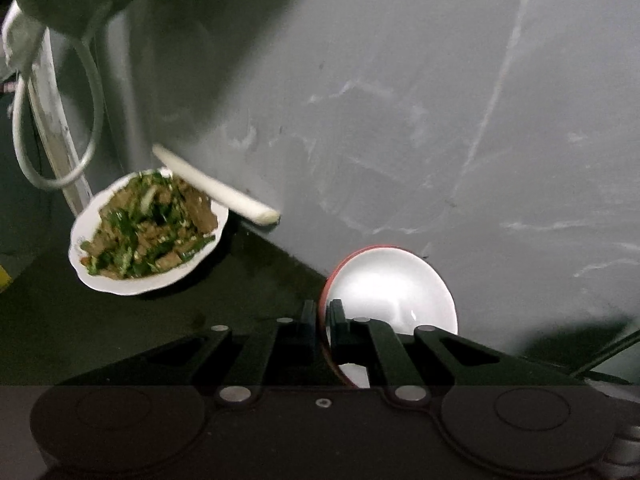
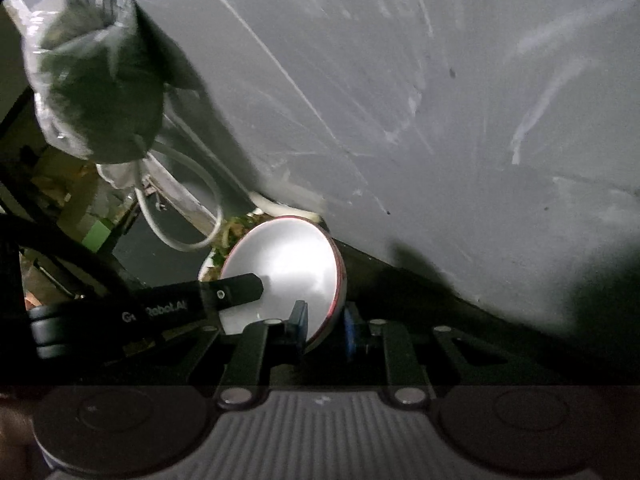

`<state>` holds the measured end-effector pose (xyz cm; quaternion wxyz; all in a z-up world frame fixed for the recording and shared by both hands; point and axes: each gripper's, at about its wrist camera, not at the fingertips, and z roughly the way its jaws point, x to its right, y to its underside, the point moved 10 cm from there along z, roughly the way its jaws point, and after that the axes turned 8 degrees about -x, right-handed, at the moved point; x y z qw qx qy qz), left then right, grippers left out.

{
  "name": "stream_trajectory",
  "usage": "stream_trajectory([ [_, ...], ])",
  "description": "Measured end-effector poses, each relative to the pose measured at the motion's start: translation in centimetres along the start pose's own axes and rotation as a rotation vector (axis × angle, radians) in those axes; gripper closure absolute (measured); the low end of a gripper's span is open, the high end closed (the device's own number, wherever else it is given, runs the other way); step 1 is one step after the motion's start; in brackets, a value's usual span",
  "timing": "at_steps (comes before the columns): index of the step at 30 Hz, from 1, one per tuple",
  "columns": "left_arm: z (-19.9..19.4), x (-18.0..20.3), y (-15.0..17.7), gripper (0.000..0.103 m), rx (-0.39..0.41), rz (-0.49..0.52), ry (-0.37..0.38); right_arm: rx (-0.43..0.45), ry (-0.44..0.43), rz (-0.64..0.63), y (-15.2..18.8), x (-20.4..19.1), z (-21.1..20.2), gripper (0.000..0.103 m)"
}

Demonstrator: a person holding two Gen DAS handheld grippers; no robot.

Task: Organize plates and bowls
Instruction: 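Lift the white bowl with both grippers and carry it over the nested bowls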

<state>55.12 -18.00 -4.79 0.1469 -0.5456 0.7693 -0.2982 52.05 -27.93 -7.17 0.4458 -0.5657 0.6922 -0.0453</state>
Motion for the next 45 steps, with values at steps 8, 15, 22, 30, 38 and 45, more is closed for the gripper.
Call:
stream_trajectory([
  [8, -5.3, 1.9, 1.8, 0.098, 0.074, 0.037, 0.019, 0.073, 0.007, -0.013, 2.1, -1.9, -5.7, 0.083],
  [15, -9.8, 3.5, 4.8, 0.098, 0.118, 0.068, 0.041, 0.123, 0.017, -0.013, 5.3, -3.4, -10.4, 0.083],
  [22, -13.7, 4.7, 8.2, 0.098, 0.138, 0.099, 0.047, 0.153, 0.018, -0.015, 9.1, -4.4, -14.3, 0.083],
  [30, -16.1, 6.3, 11.1, 0.098, 0.140, 0.104, 0.070, 0.144, 0.042, -0.028, 11.3, -4.6, -17.2, 0.083],
  [38, -16.5, 8.2, 13.8, 0.098, 0.130, 0.065, 0.106, 0.072, 0.054, -0.072, 13.4, -3.0, -19.2, 0.083],
  [45, -14.7, 8.2, 17.0, 0.098, 0.068, -0.018, 0.097, -0.060, 0.050, -0.093, 15.8, -1.1, -17.7, 0.083],
])
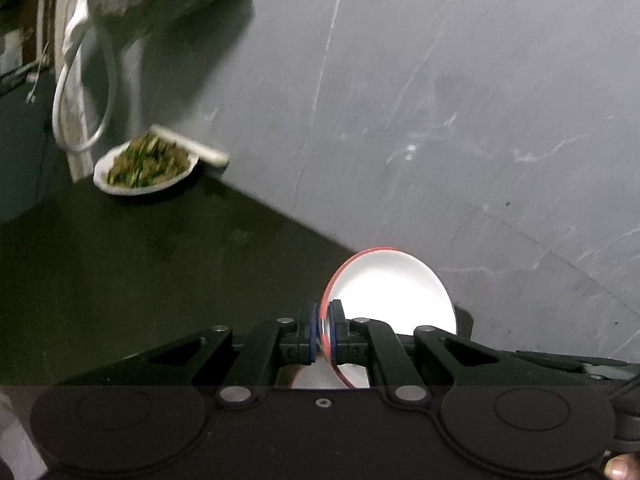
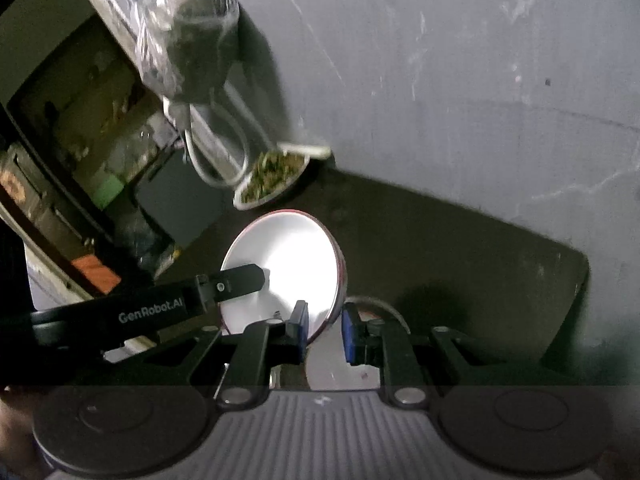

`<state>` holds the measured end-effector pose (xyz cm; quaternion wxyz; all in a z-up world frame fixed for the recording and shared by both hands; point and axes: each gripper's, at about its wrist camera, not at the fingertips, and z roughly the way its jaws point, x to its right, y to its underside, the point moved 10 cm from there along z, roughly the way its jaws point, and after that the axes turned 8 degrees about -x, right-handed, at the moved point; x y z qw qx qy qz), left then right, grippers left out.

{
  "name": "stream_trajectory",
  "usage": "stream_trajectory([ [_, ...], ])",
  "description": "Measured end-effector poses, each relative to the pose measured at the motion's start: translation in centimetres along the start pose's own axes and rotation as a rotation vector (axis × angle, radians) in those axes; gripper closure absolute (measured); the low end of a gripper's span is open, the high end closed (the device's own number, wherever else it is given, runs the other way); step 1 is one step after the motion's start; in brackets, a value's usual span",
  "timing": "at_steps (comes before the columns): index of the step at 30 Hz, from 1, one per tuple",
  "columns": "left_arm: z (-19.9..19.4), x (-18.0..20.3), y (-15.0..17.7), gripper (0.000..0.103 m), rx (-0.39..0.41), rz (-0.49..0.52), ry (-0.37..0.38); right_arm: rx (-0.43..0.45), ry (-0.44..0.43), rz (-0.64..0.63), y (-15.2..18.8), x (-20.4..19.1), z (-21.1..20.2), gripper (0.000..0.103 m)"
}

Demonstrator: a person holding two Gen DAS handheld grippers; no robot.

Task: Organize plates and bowls
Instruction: 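Lift the white bowl with both grippers and carry it over the nested bowls, then lower the white bowl into the other white bowl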

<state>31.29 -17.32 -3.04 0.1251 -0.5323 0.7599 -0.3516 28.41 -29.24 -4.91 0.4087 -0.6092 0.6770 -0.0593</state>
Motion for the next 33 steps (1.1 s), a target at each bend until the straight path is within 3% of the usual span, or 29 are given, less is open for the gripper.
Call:
stream_trajectory([
  [6, 1.8, -0.2, 2.0, 0.098, -0.064, -0.044, -0.051, -0.103, -0.025, 0.005, 1.0, 1.4, 1.8, 0.083],
  [14, 3.7, -0.5, 2.6, 0.098, -0.093, -0.089, -0.084, -0.200, -0.023, -0.050, 1.5, 2.4, 3.7, 0.083],
  [33, 5.5, -1.2, 3.8, 0.098, -0.140, -0.170, -0.100, -0.328, 0.004, -0.135, 2.0, 2.8, 5.3, 0.083],
])
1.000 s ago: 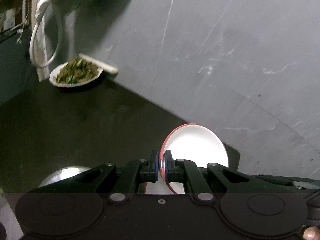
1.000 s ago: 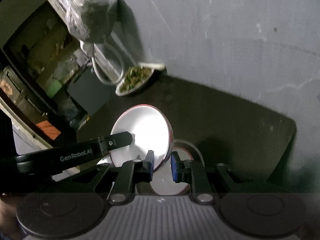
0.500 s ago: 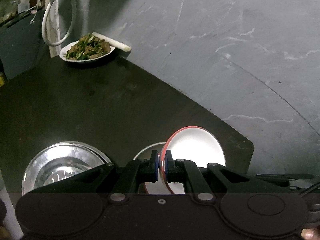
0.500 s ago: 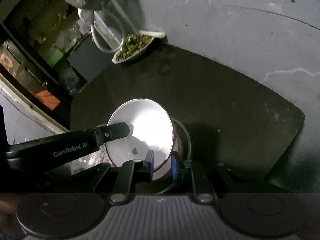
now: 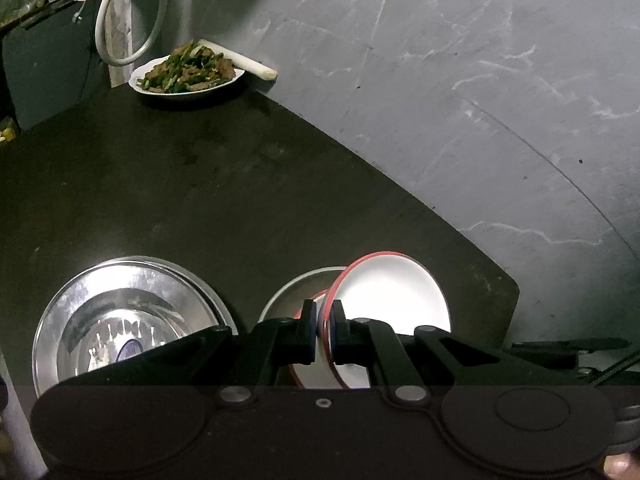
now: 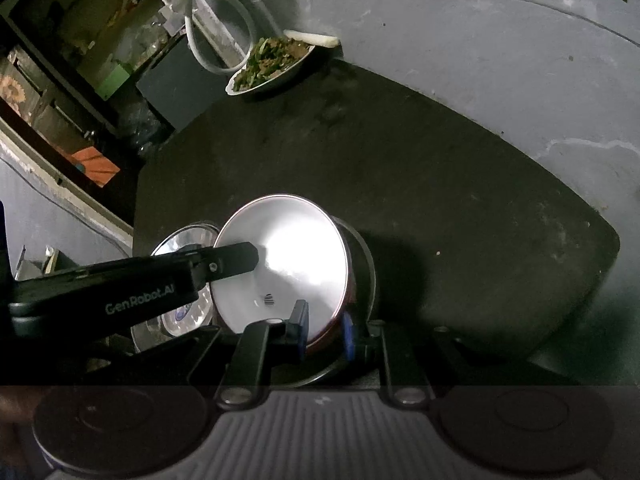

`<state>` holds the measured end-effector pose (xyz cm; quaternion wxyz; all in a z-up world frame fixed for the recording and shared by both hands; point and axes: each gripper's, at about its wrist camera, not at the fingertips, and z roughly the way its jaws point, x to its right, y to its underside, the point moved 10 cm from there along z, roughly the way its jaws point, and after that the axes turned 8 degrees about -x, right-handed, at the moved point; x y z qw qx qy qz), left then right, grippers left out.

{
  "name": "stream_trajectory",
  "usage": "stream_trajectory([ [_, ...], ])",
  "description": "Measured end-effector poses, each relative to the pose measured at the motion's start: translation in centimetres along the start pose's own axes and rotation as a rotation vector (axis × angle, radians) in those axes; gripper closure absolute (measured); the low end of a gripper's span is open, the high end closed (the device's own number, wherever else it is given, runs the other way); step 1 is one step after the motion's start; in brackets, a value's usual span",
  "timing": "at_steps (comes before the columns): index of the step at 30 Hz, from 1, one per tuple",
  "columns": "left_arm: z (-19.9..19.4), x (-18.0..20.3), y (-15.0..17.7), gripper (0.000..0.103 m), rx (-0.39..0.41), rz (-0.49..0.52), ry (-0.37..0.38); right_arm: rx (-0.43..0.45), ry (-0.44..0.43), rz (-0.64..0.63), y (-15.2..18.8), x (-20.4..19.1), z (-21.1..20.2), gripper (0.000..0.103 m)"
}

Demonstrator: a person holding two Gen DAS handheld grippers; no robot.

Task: Organize plates and bowls
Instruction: 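Lower the white bowl into the other white bowl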

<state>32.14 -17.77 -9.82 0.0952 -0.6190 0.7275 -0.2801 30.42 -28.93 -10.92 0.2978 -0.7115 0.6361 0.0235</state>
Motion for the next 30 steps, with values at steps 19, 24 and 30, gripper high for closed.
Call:
stream_trajectory([
  [19, 0.9, -0.9, 0.8, 0.097, -0.047, -0.043, -0.023, -0.054, 0.012, -0.054, -0.4, -0.4, 0.9, 0.083],
  [24, 1.4, -1.0, 0.9, 0.097, -0.064, -0.051, -0.037, -0.071, 0.018, -0.071, -0.6, -0.5, 1.2, 0.083],
  [30, 1.5, -1.1, 0.8, 0.097, -0.066, -0.060, -0.042, -0.081, 0.023, -0.093, -0.9, -0.6, 1.4, 0.083],
])
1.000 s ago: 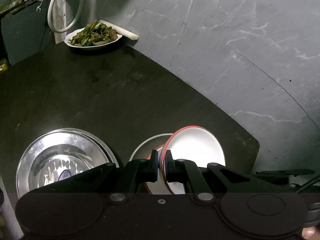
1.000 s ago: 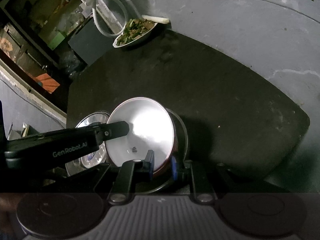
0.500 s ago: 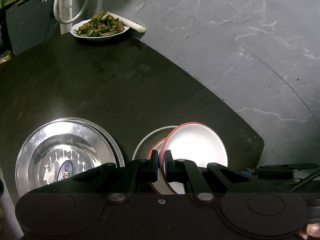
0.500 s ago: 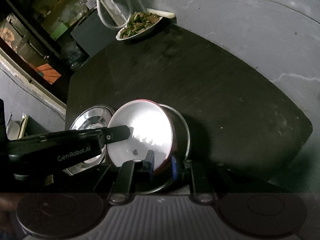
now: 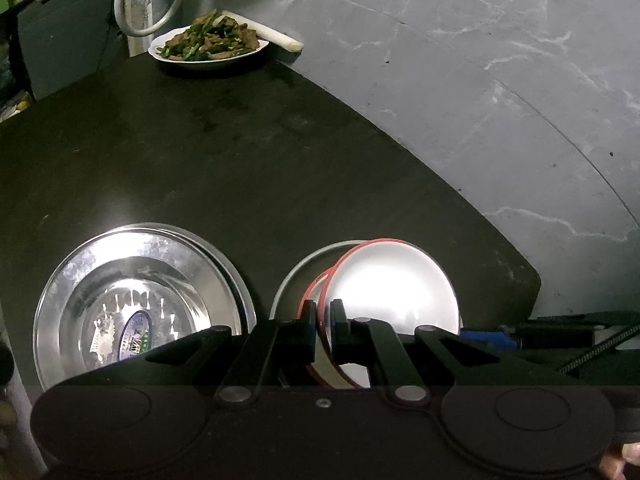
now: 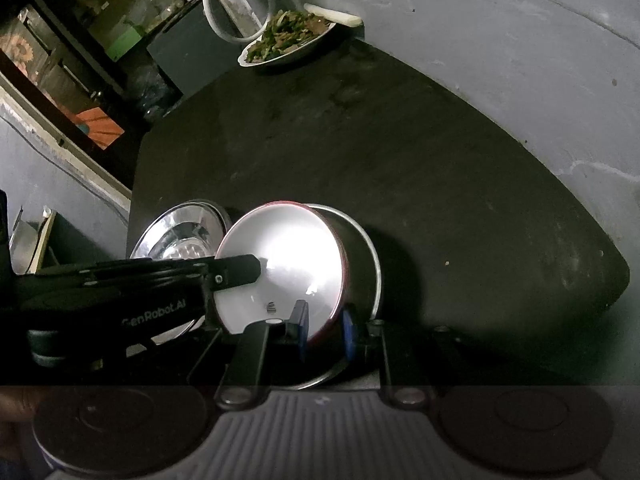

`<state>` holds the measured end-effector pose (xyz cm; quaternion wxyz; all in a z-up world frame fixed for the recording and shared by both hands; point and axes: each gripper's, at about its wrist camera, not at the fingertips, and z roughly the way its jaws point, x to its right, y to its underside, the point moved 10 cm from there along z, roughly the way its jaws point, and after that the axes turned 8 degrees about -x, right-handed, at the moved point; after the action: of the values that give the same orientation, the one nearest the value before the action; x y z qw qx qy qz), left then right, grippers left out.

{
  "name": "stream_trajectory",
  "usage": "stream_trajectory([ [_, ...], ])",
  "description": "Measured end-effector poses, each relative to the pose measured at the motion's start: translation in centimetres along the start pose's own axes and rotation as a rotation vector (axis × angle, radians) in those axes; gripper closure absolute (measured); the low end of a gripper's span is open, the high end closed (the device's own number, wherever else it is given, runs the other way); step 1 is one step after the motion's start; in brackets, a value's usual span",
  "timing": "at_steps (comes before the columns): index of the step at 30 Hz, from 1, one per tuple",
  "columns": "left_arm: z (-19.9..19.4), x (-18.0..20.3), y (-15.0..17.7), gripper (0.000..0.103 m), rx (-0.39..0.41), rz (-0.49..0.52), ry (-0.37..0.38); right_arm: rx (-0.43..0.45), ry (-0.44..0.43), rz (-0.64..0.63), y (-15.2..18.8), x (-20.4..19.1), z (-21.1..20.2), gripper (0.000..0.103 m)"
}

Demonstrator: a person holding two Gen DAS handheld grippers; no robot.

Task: Organize plates and bowls
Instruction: 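Lower the white bowl into the other white bowl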

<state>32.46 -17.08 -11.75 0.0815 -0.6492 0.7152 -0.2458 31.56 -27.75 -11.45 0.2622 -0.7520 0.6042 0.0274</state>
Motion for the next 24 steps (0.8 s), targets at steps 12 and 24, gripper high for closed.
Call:
stream_trajectory([
  [12, 0.28, -0.34, 0.26, 0.095, -0.017, -0.037, 0.013, -0.017, -0.003, -0.017, -0.31, -0.10, -0.08, 0.081],
  [24, 0.39, -0.40, 0.47, 0.093, -0.022, -0.039, 0.022, -0.023, 0.007, -0.026, -0.50, -0.21, -0.35, 0.077],
])
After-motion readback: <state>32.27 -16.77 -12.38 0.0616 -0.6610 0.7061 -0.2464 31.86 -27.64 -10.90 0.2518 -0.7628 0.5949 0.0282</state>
